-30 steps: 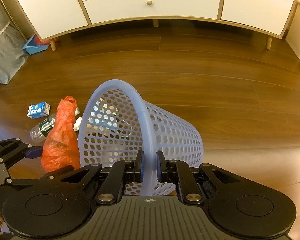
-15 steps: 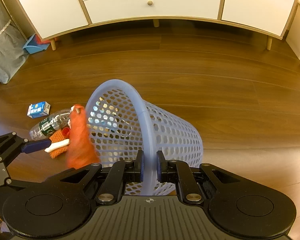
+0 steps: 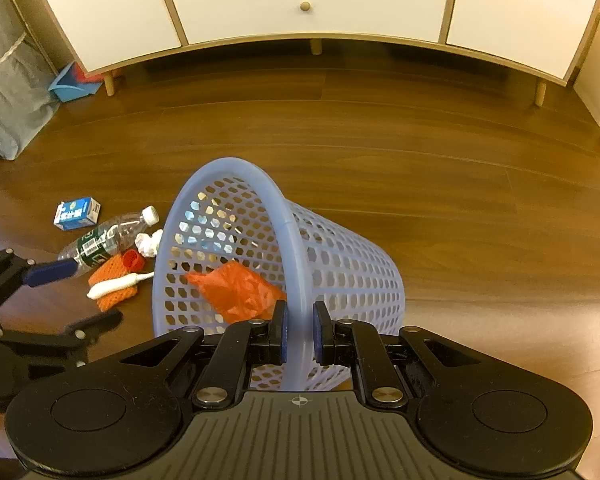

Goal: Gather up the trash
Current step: 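Open the left tool to drop the orange bag into the basket, then grasp the white toothbrush with the left tool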

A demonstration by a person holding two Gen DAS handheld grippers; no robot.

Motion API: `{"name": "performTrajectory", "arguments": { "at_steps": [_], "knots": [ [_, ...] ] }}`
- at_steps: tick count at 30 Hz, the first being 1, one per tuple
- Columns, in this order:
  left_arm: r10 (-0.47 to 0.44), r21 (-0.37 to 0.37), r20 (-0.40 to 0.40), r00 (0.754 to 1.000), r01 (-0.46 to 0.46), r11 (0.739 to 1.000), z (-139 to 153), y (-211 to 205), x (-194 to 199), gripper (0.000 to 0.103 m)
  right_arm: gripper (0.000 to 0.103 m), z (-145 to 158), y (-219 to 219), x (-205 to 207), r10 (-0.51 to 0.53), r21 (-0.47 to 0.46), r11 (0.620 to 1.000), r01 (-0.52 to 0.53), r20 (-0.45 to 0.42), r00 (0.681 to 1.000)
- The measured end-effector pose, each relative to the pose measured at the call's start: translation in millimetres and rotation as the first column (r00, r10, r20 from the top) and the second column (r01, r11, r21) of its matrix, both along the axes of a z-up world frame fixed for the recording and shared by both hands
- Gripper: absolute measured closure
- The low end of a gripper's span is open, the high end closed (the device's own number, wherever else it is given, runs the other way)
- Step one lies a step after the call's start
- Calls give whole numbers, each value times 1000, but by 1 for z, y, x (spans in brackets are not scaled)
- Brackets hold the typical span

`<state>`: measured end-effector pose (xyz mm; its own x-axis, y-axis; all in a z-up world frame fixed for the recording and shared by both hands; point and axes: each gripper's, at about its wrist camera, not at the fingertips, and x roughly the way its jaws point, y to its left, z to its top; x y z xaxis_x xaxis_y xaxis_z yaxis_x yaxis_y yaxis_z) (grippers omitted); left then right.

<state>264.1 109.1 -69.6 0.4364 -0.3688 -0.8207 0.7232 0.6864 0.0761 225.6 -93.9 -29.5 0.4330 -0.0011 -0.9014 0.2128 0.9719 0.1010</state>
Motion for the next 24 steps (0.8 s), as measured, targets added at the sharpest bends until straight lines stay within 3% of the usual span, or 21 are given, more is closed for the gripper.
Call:
{"name": "performTrajectory", "arguments": {
  "at_steps": [11,24],
  "knots": [
    [113,25,13,994,-113,993,-8,43,14,40,94,-1,8,0,16,-33,999,-16,4,1000],
    [219,59,-1,976,-218,974,-47,102,29,41,94,0,8,9,-57,-123,991,57,1,998]
  ]
}}
